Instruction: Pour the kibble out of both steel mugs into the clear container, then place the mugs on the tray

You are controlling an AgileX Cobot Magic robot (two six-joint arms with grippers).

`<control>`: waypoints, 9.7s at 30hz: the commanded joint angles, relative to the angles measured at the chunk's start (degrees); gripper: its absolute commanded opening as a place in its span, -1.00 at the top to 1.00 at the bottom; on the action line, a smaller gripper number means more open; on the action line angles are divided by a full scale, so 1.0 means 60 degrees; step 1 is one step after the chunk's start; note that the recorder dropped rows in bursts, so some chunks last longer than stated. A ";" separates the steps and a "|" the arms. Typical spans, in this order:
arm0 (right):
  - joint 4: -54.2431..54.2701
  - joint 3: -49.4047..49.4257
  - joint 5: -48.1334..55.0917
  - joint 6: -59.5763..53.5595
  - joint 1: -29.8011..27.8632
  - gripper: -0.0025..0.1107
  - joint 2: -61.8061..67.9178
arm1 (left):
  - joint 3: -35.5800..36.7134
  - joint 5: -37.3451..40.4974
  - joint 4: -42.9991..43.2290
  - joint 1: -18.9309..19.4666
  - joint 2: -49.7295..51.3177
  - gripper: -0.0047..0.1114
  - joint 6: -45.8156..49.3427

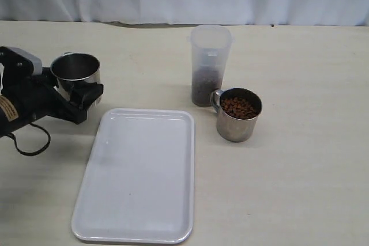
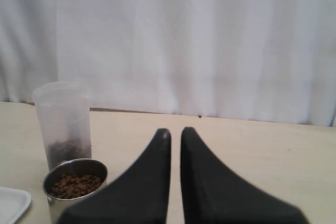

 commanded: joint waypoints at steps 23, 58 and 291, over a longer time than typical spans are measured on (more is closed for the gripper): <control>0.0035 0.0037 -0.0057 0.0079 -0.0037 0.86 -0.0033 | 0.0042 -0.0004 0.1701 0.1321 0.1244 0.55 0.0898; 0.0035 0.0037 -0.0057 0.0079 -0.0037 0.86 -0.0033 | 0.0042 0.3445 0.6581 0.1483 -0.2723 -0.36 -0.3339; -0.7841 -0.5593 -1.2483 -0.0180 -0.2038 -0.40 2.1449 | 0.4725 1.0783 -0.0110 0.1406 -1.8180 0.92 -0.6350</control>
